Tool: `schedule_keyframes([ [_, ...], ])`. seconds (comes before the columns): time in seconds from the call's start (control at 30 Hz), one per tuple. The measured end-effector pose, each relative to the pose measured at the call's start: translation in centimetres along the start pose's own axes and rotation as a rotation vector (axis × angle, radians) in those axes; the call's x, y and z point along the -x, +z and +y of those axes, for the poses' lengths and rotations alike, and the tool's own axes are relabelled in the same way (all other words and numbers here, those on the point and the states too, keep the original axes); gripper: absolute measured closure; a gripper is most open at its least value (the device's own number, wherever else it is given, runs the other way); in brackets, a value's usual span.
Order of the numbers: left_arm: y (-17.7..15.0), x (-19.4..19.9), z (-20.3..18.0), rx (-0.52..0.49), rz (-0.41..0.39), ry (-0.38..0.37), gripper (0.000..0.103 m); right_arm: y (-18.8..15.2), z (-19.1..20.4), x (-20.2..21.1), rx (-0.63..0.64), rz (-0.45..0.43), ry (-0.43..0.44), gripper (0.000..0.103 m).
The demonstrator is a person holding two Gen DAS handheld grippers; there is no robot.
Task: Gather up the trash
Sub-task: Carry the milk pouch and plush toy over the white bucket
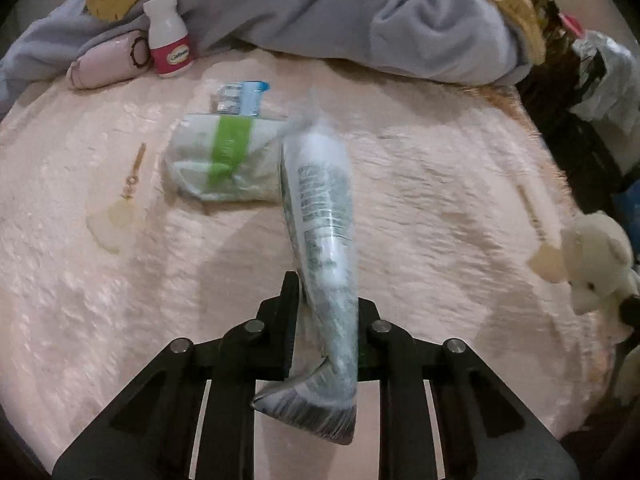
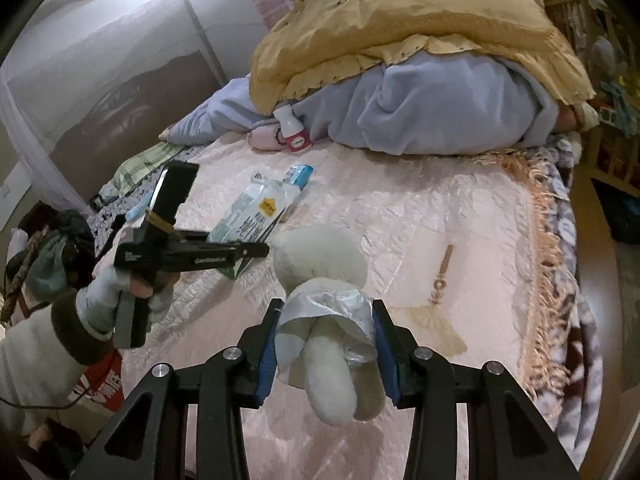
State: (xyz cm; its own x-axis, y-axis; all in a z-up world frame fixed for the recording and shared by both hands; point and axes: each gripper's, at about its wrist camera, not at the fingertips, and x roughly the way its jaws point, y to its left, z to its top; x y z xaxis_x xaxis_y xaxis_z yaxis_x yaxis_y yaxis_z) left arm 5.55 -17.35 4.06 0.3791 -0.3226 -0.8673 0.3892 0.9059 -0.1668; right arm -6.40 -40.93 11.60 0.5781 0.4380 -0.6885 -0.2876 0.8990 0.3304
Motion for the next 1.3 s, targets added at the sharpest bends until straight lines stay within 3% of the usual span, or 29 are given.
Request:
schedule_keyframes([
  [0.27,-1.1,3.8,-7.8,-0.06,-0.061,-0.122,0.087,-1.8,-1.2,4.0,-0.028,-0.044,-0.052,0.062],
  [0.6,-1.4,6.9,-18.4,-0.2,-0.12,-0.192,0.087,-4.8,-4.9,11.4,-0.101,-0.121,-0.164,0.062],
  [0.97,-2.0,7.0,-28.4,-0.351,-0.101,-0.271,0.087,-8.7,-9.9,18.4,-0.212,-0.179,-0.288,0.062],
  [1.3,-2.2,5.3,-37.7,-0.443,-0.054,-0.372,0.087,-12.8,-15.1,23.4,-0.342,-0.199,-0.455,0.062],
])
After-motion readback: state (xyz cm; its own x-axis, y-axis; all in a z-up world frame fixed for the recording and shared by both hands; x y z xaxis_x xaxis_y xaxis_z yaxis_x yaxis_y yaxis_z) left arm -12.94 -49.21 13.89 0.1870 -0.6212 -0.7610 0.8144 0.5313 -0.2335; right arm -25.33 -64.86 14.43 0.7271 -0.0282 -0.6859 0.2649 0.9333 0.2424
